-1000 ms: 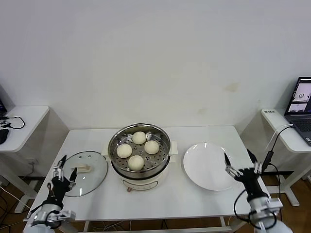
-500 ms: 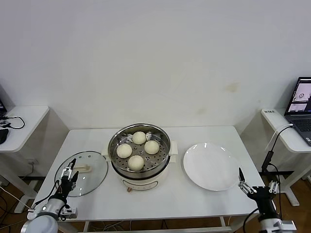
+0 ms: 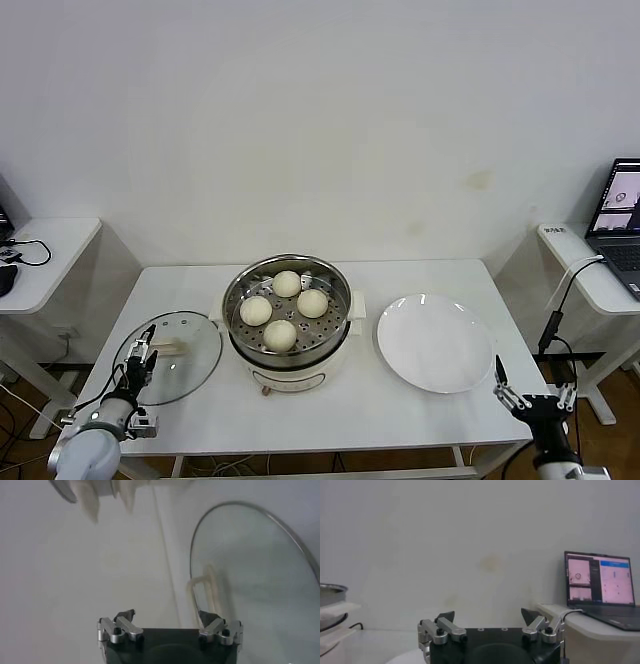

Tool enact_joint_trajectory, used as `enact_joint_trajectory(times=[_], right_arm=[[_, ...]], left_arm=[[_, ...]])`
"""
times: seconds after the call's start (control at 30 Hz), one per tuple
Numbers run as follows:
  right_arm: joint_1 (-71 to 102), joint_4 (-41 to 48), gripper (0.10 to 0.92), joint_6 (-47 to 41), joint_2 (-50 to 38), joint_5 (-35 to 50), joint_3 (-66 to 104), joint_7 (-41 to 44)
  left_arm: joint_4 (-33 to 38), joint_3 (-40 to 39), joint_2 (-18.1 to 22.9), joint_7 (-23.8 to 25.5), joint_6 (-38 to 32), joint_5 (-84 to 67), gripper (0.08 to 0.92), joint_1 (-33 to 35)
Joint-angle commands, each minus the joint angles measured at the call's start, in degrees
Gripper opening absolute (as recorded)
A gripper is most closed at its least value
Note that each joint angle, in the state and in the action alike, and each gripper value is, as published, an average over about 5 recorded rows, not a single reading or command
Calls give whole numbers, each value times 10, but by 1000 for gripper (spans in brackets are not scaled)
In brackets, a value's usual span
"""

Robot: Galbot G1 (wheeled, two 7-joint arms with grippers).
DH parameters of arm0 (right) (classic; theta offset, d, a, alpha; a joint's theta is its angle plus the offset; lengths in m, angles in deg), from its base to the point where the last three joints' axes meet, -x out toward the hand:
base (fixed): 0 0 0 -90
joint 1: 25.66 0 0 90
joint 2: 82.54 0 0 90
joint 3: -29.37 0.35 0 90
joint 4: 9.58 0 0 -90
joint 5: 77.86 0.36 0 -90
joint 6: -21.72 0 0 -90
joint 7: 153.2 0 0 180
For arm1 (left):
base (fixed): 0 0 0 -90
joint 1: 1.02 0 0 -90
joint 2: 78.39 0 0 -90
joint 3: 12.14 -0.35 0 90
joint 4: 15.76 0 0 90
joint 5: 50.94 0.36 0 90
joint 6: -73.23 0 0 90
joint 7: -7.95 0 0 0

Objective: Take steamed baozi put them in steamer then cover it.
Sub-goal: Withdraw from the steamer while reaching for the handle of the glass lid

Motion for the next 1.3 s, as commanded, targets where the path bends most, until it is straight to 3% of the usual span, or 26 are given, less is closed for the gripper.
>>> enact_joint_trajectory(times=[0.03,1.3], right_arm=[[8,-4,823,2,6,-1,-2,1],[35,-12,823,15,12,0,1,5]], left_arm=[[-49,-13,-1,5,-1,8,823,-47],[-127,-53,10,18,-4,-35,823,-128]])
